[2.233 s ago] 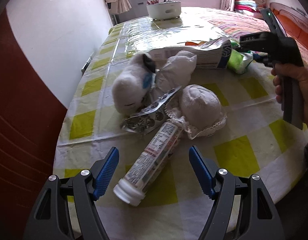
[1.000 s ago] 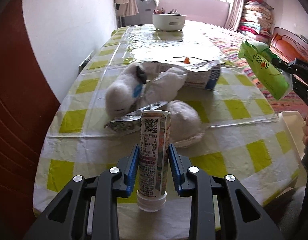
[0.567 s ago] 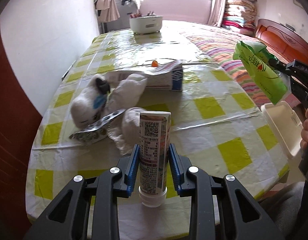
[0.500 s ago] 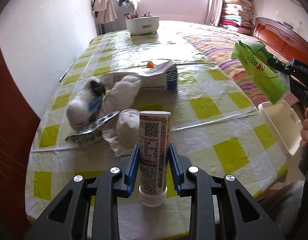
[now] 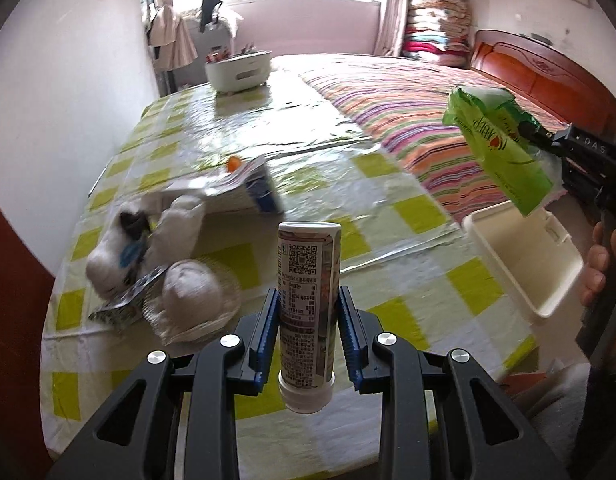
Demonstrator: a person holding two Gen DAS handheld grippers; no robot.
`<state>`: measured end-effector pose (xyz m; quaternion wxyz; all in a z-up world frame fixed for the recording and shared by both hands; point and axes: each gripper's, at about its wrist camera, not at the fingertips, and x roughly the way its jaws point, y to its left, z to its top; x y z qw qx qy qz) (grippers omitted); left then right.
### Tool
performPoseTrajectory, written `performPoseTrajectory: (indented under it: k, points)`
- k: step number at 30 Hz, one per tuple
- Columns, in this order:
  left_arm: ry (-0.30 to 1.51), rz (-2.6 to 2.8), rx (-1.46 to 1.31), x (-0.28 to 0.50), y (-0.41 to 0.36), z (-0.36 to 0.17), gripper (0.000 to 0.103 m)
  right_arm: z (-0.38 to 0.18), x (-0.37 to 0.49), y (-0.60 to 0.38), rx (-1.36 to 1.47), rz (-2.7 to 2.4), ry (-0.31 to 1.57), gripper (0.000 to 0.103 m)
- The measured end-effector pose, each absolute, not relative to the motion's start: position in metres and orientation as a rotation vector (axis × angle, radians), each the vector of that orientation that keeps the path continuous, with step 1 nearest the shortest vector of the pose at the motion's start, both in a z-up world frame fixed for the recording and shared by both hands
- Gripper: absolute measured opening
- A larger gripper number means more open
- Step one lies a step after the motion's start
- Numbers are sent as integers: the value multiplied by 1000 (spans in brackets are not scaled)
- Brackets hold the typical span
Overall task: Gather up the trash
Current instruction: 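Carry the green-and-white bag over the cream bin with the right tool and release, then lower the white tube into the cream bin and open the left tool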
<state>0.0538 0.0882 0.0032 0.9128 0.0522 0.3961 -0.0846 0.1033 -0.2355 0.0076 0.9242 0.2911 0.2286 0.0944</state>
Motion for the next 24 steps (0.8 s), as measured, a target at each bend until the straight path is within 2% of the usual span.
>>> performPoseTrajectory:
  k: [9,19,22,23,24]
  points:
    - [795,-280,150,55,38,14,28,-11,71,-283,582,13,444,16]
    - [783,-382,189,55,-15,21,28,-37,65,-299,543,-130,525,20]
    - [779,-408,197,54,-28,23,28,-42,69,-298,560,-131,547,24]
    - [778,-415,202,54,-33,23,28,-41,69,-298,562,-135,545,29]
    - [779,-422,205,54,-37,24,28,-40,64,-295,565,-138,539,40]
